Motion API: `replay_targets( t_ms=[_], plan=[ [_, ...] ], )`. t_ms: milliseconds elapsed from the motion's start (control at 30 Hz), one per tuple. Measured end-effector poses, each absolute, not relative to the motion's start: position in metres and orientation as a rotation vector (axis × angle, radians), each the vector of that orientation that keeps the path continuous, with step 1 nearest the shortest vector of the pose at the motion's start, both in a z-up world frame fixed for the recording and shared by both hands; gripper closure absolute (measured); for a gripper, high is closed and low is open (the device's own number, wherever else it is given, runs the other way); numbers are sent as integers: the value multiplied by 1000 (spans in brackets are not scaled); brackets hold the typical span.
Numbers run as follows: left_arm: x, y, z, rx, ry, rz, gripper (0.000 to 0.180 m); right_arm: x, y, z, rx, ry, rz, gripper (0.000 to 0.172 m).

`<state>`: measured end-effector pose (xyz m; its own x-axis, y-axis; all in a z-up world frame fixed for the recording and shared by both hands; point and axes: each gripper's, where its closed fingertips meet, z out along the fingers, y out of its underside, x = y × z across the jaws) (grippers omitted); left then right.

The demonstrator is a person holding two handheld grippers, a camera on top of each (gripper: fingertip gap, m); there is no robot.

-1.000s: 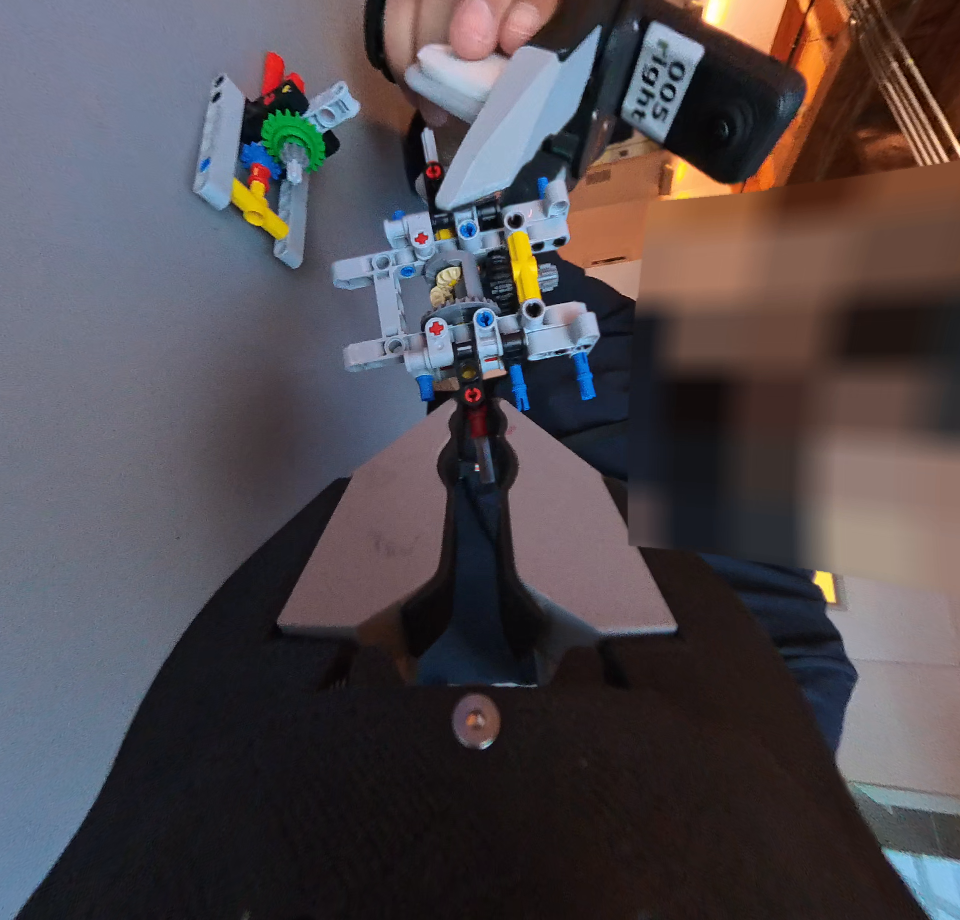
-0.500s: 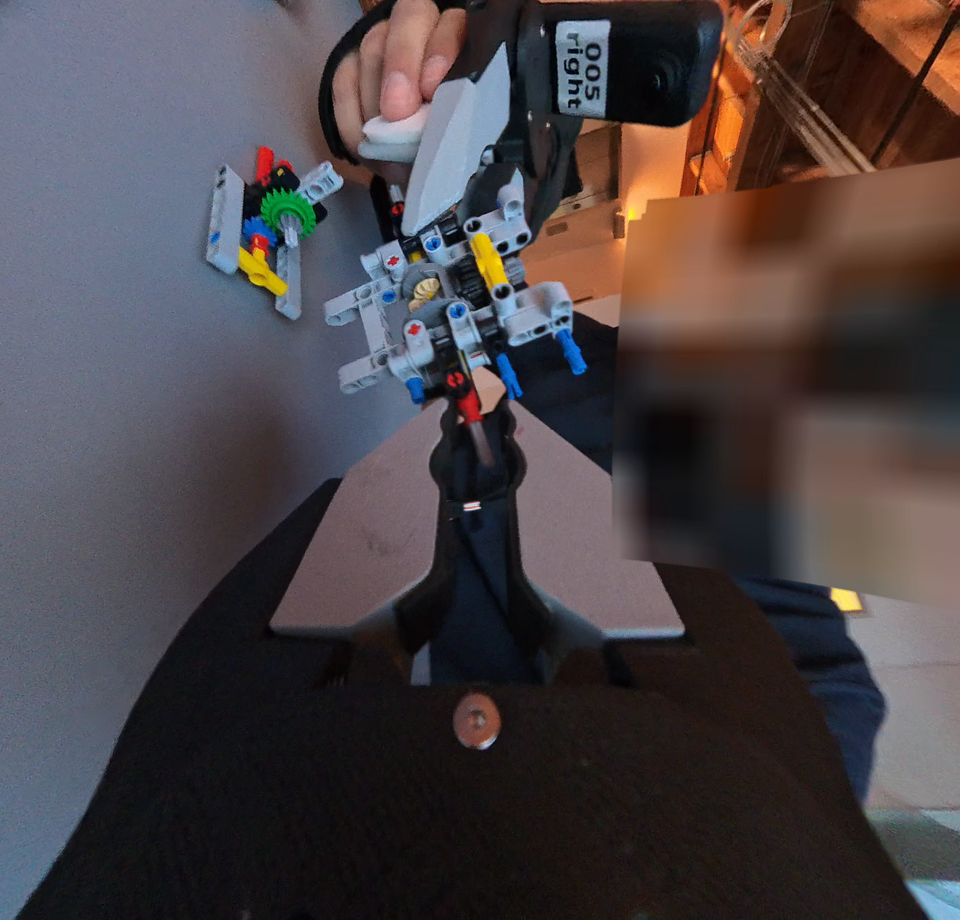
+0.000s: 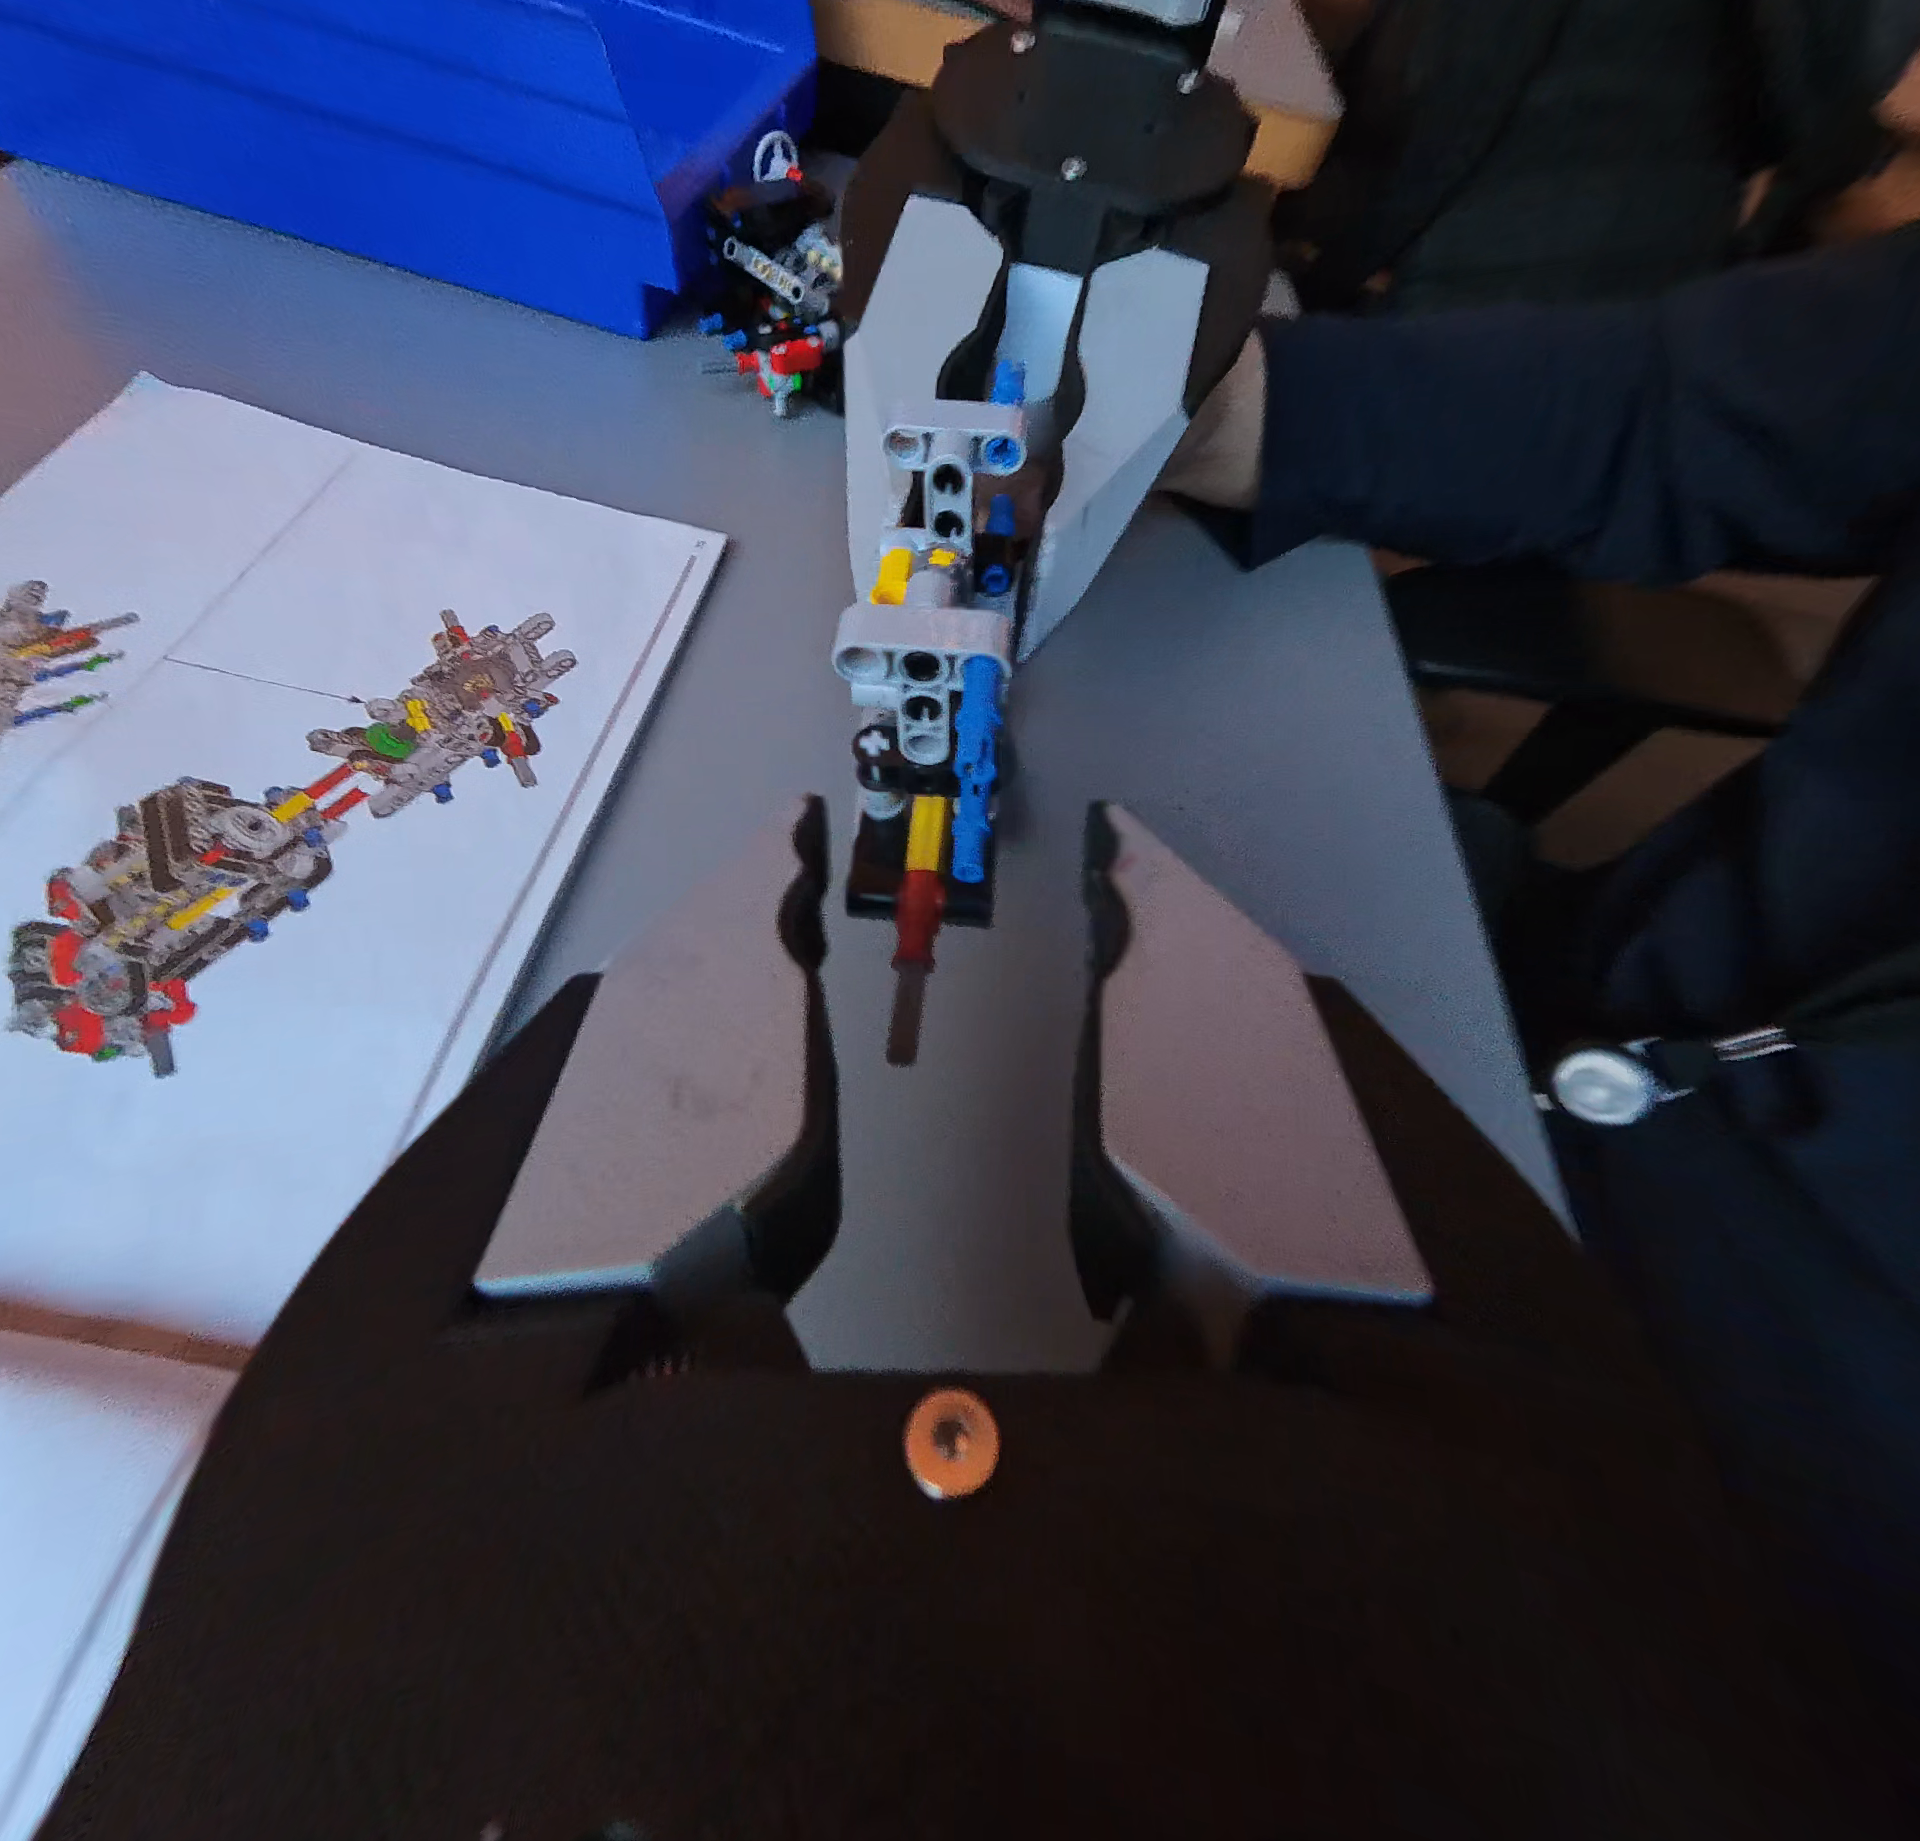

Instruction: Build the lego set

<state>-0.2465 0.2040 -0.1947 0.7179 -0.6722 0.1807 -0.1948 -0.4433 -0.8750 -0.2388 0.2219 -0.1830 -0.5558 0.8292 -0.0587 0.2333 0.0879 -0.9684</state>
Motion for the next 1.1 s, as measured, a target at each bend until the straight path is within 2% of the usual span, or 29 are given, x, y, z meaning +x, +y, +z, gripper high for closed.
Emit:
replay_targets(
  t_ms=[67,267,333,367,400,433,667,733,833,1000,1100],
  plan=[
    [-242,210,-199,-1975,711,-585,157,-239,220,-182,-1037,-1848,1515,150],
    [-241,217,-191,-1864,667,-626,154,-241,227,-175,-1061,-1788,1569,150],
    [-240,219,-190,-1854,622,-695,139,-245,231,-180,-1088,-1785,1520,150],
    [-241,220,-190,-1850,606,-705,141,-246,230,-183,-1095,-1800,1513,150],
    [-244,222,-191,-1848,593,-688,153,-246,228,-184,-1096,-1811,1523,150],
    [-246,223,-191,-1839,583,-675,155,-246,228,-184,-1102,-1808,1529,150],
    [-273,238,-201,-1928,446,-372,154,-264,260,-189,-1257,-1647,1302,141],
    [-282,241,-204,-1952,420,-245,154,-266,268,-185,-1279,-1579,1223,144],
    [-290,245,-205,-1959,379,-153,155,-271,265,-187,-1298,-1542,1168,157],
    [-287,246,-206,-1965,332,-166,155,-282,269,-195,-1344,-1496,992,153],
    [-286,246,-206,-1959,344,-145,155,-284,267,-197,-1353,-1498,980,158]
  ],
)
